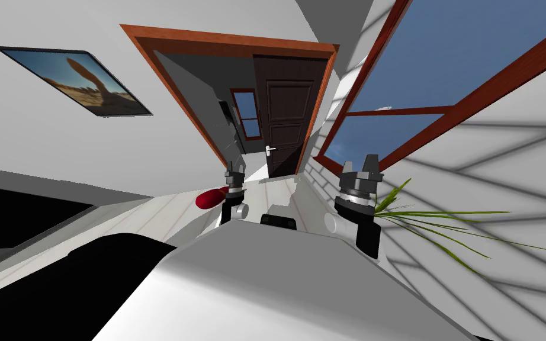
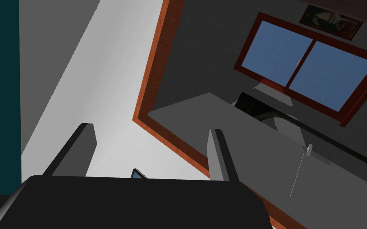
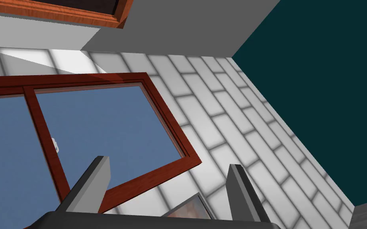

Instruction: Push the door open

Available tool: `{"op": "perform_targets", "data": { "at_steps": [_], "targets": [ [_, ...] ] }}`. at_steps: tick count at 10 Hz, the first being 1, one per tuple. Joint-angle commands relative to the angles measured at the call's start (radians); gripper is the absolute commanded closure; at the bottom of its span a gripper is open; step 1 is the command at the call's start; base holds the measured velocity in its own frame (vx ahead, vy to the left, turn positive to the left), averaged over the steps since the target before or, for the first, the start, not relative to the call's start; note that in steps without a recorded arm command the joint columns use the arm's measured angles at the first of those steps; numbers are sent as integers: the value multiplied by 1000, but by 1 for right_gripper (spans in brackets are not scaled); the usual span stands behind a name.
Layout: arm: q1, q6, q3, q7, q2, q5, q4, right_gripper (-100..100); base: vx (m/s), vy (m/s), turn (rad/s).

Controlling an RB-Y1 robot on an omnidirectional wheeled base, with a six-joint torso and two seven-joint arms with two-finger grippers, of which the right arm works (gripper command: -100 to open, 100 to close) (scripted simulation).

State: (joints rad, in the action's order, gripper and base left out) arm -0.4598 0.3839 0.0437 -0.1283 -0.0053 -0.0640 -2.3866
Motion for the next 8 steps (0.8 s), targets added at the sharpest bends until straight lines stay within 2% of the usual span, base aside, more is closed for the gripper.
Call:
{"op": "perform_targets", "data": {
  "at_steps": [1,5,8],
  "targets": [
    [15,-2,0,6,-7,3,32,-100,94,25,59],
    [46,-7,0,18,-20,9,95,-100,139,40,42],
    [79,-12,0,31,-31,16,164,-100,130,38,55]
  ]
}}
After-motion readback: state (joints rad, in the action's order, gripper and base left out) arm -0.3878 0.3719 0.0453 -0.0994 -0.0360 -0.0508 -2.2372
